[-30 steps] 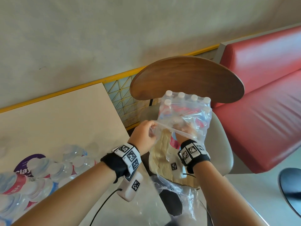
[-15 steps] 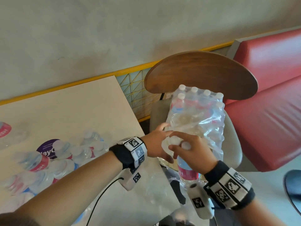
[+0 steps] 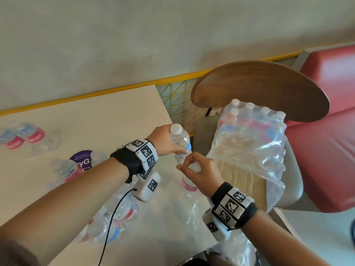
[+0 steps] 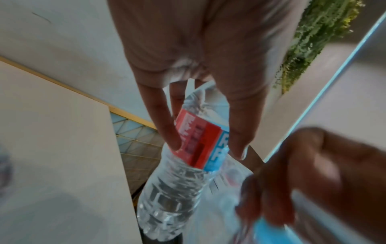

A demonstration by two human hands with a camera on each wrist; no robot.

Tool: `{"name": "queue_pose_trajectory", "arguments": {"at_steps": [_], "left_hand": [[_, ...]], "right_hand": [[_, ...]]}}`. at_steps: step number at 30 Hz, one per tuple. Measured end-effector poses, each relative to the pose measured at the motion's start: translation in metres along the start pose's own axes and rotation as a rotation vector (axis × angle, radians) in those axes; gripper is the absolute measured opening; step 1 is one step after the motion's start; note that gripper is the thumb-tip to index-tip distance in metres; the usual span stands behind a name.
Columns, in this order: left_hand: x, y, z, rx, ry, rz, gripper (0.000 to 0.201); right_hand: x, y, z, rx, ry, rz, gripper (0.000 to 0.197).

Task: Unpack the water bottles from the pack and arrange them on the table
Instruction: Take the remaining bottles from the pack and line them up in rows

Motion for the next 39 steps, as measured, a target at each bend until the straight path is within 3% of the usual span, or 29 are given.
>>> {"name": "queue_pose_trajectory", "arguments": {"at_steps": [6, 10, 13, 17, 20, 24, 36, 39], "left_hand": [[0.008, 0.016, 0.015, 0.167, 0.053, 0.198, 0.053], [0.011, 0.023, 0.01, 0.244, 0.15, 0.276, 0.051], [0.012, 0.024, 0.003, 0.276, 0.191, 0.299, 0.049], [0.01, 0.024, -0.004, 0.381, 0.258, 0.297, 0.028], [0.01, 0.025, -0.007, 0.422, 0.275, 0.296, 0.046], [0.005, 0.027, -0.004, 0.339, 0.258, 0.307, 0.066], [0.004, 0.021, 0.012, 0.364, 0.285, 0.341, 0.062], [0.003, 0.017, 0.014, 0.421, 0.305, 0.349, 0.071]], "right_hand": [[0.025, -0.007, -0.045, -0.208, 0.27, -0.051, 0.03], [0.027, -0.008, -0.061, -0.271, 0.392, 0.049, 0.027], [0.026, -0.016, -0.062, -0.289, 0.442, 0.114, 0.032], [0.024, -0.017, -0.053, -0.334, 0.522, 0.111, 0.046], [0.024, -0.013, -0.046, -0.392, 0.592, 0.031, 0.063], [0.022, -0.015, -0.041, -0.416, 0.628, -0.063, 0.069], [0.015, -0.003, -0.071, -0.345, 0.647, -0.075, 0.061], [0.015, 0.003, -0.07, -0.352, 0.679, -0.067, 0.07]]}}
Point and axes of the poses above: each hand's wrist, its own x-axis towards the middle knuckle, its own z-axis out of the back of the hand, y = z × x, the point moved 1 cm from there along x, towards the middle knuckle, and after that the axes turned 6 degrees about y, right-handed, at the moved point
